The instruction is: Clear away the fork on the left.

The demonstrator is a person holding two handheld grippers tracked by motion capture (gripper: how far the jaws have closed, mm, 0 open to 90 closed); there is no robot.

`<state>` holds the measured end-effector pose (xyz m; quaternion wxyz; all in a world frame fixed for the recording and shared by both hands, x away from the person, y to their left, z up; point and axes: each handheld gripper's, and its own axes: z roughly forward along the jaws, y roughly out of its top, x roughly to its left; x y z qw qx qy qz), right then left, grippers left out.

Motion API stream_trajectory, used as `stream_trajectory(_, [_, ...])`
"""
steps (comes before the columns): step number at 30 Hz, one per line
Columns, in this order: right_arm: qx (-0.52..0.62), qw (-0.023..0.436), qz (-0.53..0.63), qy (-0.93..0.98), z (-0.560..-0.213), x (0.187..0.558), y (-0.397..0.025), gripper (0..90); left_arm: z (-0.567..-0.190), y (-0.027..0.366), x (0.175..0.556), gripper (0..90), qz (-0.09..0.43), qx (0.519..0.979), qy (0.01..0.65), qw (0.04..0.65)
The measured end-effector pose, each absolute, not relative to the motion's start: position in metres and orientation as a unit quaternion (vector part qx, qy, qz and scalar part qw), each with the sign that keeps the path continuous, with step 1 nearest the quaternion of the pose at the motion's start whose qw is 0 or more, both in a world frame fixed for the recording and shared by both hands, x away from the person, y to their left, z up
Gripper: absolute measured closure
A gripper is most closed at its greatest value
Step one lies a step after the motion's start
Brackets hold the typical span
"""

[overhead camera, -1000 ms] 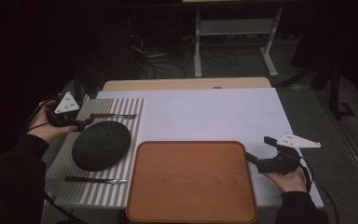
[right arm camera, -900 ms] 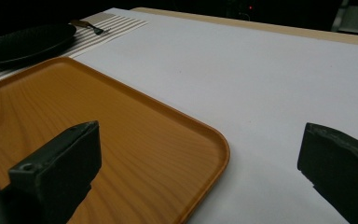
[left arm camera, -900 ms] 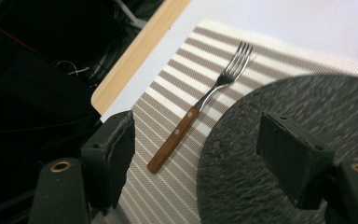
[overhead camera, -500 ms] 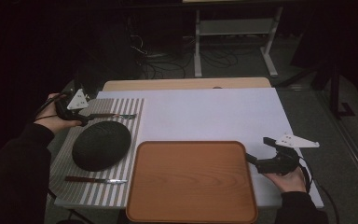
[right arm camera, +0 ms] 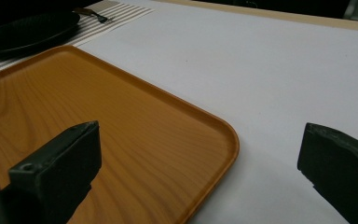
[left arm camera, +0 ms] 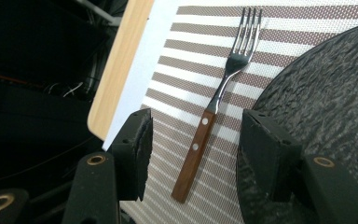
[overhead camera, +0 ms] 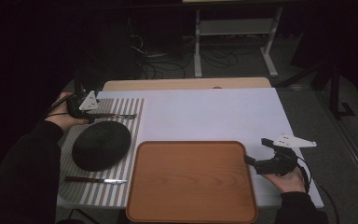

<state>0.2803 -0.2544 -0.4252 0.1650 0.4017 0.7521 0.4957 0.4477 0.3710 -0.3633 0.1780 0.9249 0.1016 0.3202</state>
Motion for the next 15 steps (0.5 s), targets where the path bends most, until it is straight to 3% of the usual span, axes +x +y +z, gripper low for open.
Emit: stream_trajectory(15, [0.407, 0.163, 0.504, 0.745, -0.425, 0.279, -0.259, 0.0, -0.389, 0.358, 0.466, 49.2, 0.308, 0.940, 0.068, 0.134])
